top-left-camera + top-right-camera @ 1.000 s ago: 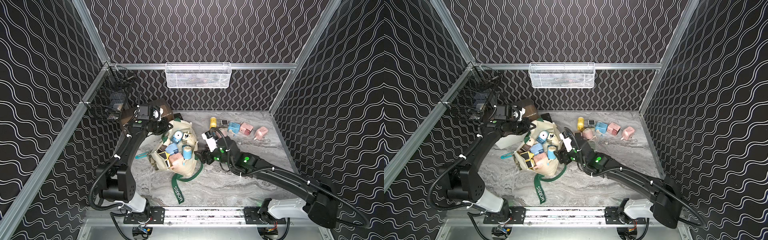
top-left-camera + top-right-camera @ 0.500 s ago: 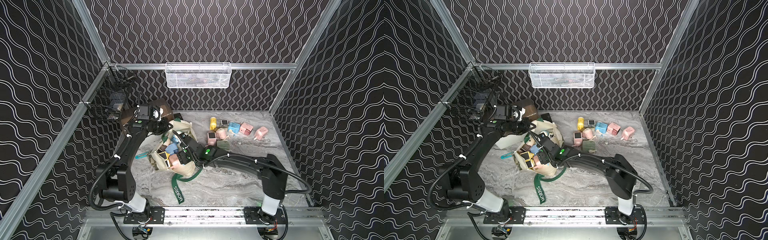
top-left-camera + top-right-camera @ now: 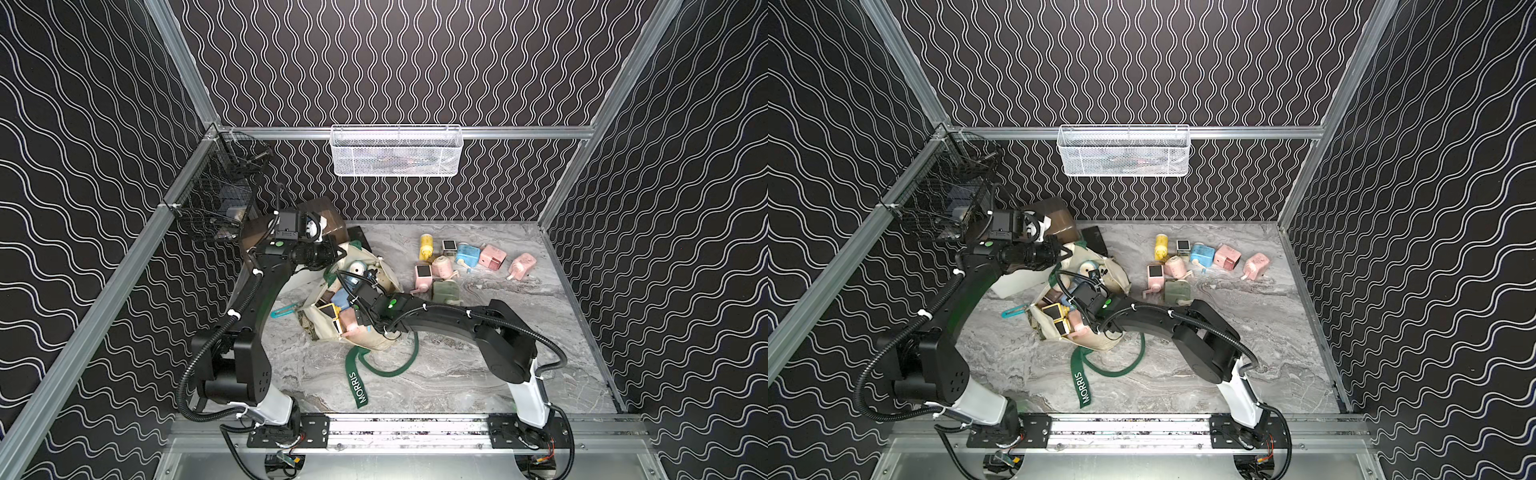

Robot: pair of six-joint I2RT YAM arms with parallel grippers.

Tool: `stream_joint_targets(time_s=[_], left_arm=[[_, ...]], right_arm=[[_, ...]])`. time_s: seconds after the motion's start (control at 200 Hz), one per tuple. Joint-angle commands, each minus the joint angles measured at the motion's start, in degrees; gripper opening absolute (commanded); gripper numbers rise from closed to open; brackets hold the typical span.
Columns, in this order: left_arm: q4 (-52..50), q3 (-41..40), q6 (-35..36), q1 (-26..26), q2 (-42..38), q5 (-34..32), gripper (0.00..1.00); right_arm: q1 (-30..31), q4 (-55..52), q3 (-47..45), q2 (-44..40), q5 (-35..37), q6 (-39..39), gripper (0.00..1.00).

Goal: Take out the pencil sharpeners from the tote bags
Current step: Pick up the pencil sharpener from the canvas bag.

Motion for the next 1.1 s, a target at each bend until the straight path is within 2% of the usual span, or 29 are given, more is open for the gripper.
stream_joint_targets(time_s=[0.0, 0.54, 0.951, 1.091], left_arm=[[0.1, 0.3, 0.3, 0.0, 0.0, 0.4, 0.0], [-0.4, 0.5, 0.9, 0.0, 0.2, -0.9, 0.0], [-0.3, 0.4, 0.8, 0.0, 0.2, -0.5, 0.0], [-0.2, 0.3, 0.7, 0.0, 0.1, -0.2, 0.0]], right_arm=[[-1.5, -1.4, 0.9, 2.4, -0.4, 3.6, 0.89], [-3.6, 1.1, 3.9, 8.9, -6.9, 3.7, 0.77], [-3.7, 2.0, 3.2, 8.7, -7.4, 2.9, 0.72], [-3.9, 4.0, 0.7, 6.3, -8.2, 2.0, 0.71]])
